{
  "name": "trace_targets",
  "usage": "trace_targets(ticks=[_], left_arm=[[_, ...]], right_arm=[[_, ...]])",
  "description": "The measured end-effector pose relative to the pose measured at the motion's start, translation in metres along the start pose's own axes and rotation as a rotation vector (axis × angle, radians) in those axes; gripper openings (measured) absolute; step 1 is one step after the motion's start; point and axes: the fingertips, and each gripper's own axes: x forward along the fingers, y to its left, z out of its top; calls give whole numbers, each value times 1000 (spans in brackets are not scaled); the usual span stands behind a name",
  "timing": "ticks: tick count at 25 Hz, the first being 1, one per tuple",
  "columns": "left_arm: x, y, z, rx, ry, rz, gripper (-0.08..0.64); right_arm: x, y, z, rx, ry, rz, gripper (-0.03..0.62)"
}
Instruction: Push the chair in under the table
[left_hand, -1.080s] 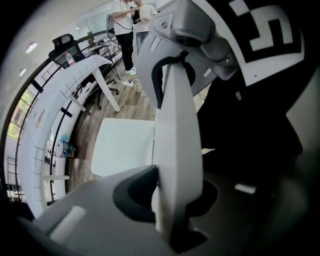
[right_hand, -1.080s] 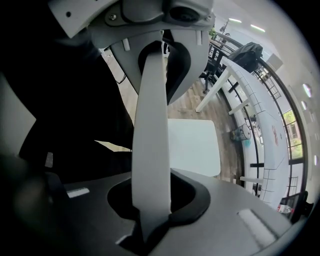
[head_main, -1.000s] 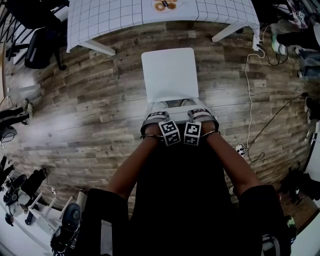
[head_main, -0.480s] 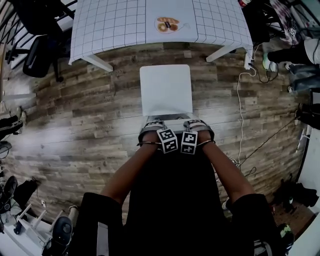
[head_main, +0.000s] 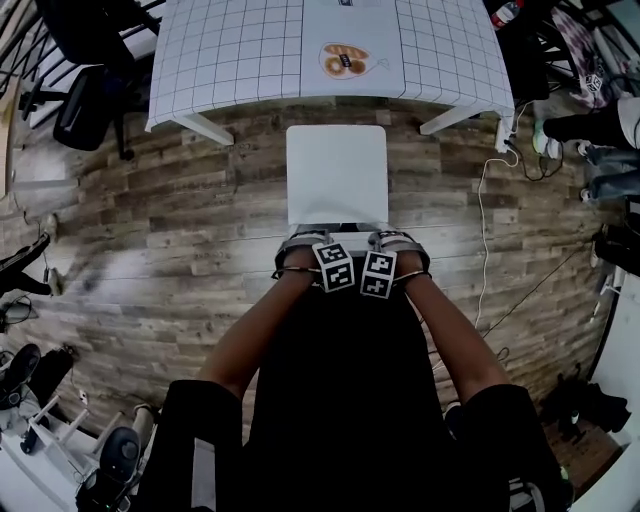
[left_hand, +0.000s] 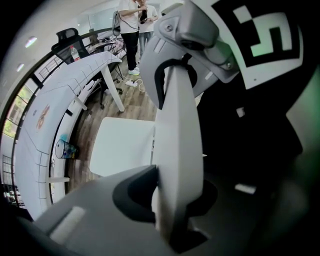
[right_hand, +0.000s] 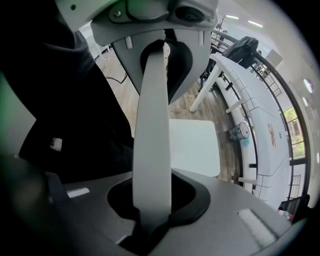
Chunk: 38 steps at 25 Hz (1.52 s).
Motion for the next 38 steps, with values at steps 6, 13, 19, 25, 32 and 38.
trace_targets(ticks=[6,13,19,25,32,38], left_arm=[[-6,29,10,11,2,-9,91],[-16,66,17,-7,-4,-34,91],[-18,95,17,-18,0,-36,91],[-20,121,24,-34,-6,-32,91],[-26,146,29,-44,0,-34,89],[-29,159,28,-56,-6,-43,91]], right_arm=[[-2,-33,-8,-5,5,16,75],[-6,-72,-11,-24,-3,35,74],[-3,-101,-10,-32,-7,36,74],[0,-129,-16,-43,-6,31,75],[-3,-156,-20,-67,-14,40,75],[-4,-168,-18,-55,-12,45,74]])
